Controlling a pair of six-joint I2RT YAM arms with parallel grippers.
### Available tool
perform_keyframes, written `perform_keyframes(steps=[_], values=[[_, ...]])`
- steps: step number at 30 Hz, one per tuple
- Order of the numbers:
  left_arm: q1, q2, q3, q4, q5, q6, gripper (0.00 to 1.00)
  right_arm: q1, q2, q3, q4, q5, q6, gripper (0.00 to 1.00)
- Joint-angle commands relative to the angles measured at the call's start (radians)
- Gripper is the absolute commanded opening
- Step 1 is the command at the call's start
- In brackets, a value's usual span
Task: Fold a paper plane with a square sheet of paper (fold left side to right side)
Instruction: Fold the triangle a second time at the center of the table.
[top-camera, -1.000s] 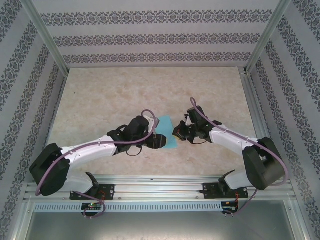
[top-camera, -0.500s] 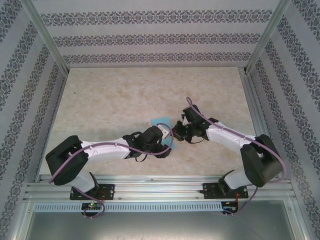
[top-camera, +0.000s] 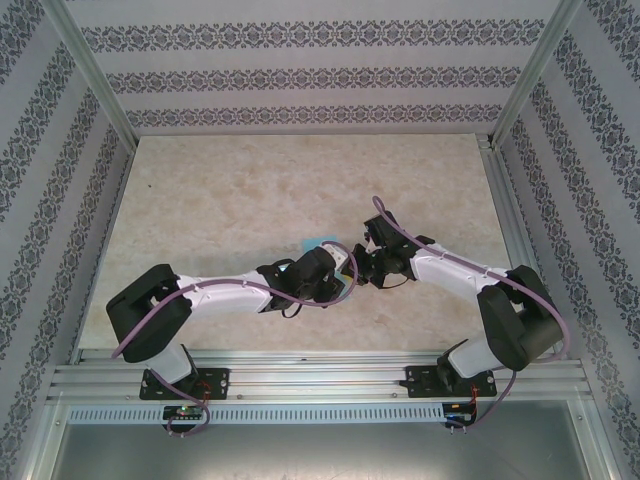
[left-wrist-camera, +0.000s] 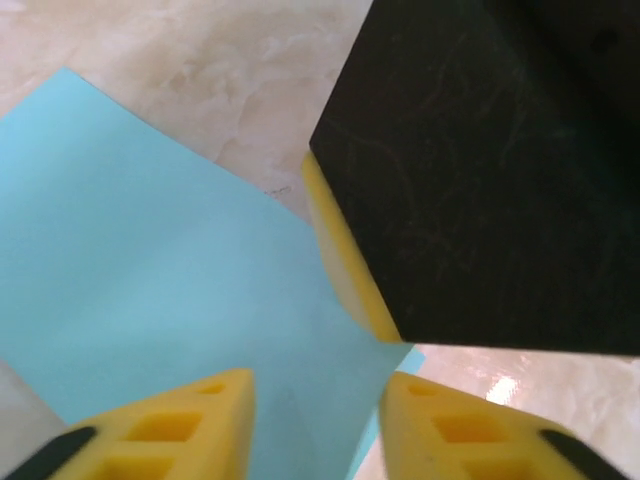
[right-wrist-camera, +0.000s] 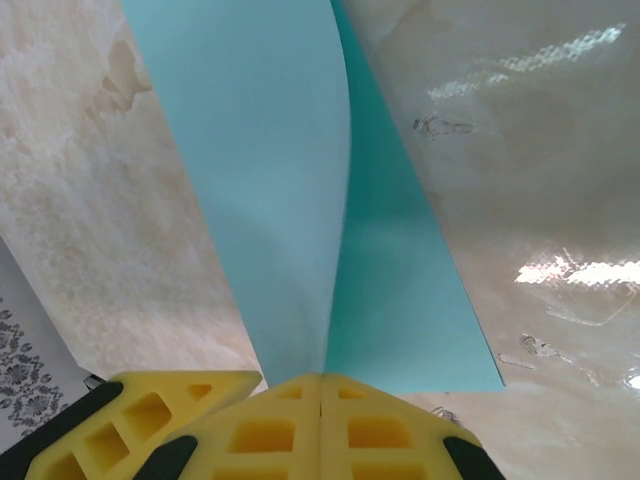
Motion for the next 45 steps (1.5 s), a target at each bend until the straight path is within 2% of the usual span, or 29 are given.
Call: perform_keyframes(steps=[1, 5, 8, 17, 21, 23, 29, 33, 37, 45], values=[[-0.02, 0.023, 0.025, 0.006, 0.025, 0.036, 0.26, 0.012, -0.002, 0.021, 0.079, -0.031, 0.033, 0.03], [-0.018, 0.011, 0.012, 0.016, 0.036, 0.033, 0.15, 0.007, -0.011, 0.021, 0.089, -0.035, 0.04, 0.1], [-0.017, 0.0, -0.003, 0.029, 0.046, 0.028, 0.09, 0.0, -0.024, 0.023, 0.08, -0.025, 0.039, 0.21], [0.022, -0.04, -0.064, 0.085, 0.107, -0.002, 0.02, -0.065, -0.159, 0.006, 0.022, 0.031, -0.012, 0.51], [0.067, -0.074, -0.124, 0.152, 0.172, -0.043, 0.0, -0.106, -0.221, -0.05, 0.036, 0.021, -0.039, 0.57], [0.093, -0.089, -0.155, 0.187, 0.208, -0.067, 0.0, -0.106, -0.232, -0.076, 0.052, 0.018, -0.054, 0.55], [0.199, -0.111, -0.256, 0.324, 0.341, -0.174, 0.0, -0.072, -0.218, -0.173, 0.21, -0.011, -0.023, 0.27], [0.258, -0.116, -0.306, 0.404, 0.405, -0.23, 0.0, -0.014, -0.189, -0.211, 0.292, 0.008, 0.007, 0.16], [0.287, -0.102, -0.33, 0.443, 0.443, -0.272, 0.0, 0.055, -0.13, -0.225, 0.365, 0.028, 0.04, 0.11], [0.312, -0.105, -0.351, 0.455, 0.434, -0.309, 0.0, 0.144, 0.025, -0.193, 0.443, 0.053, 0.077, 0.07]])
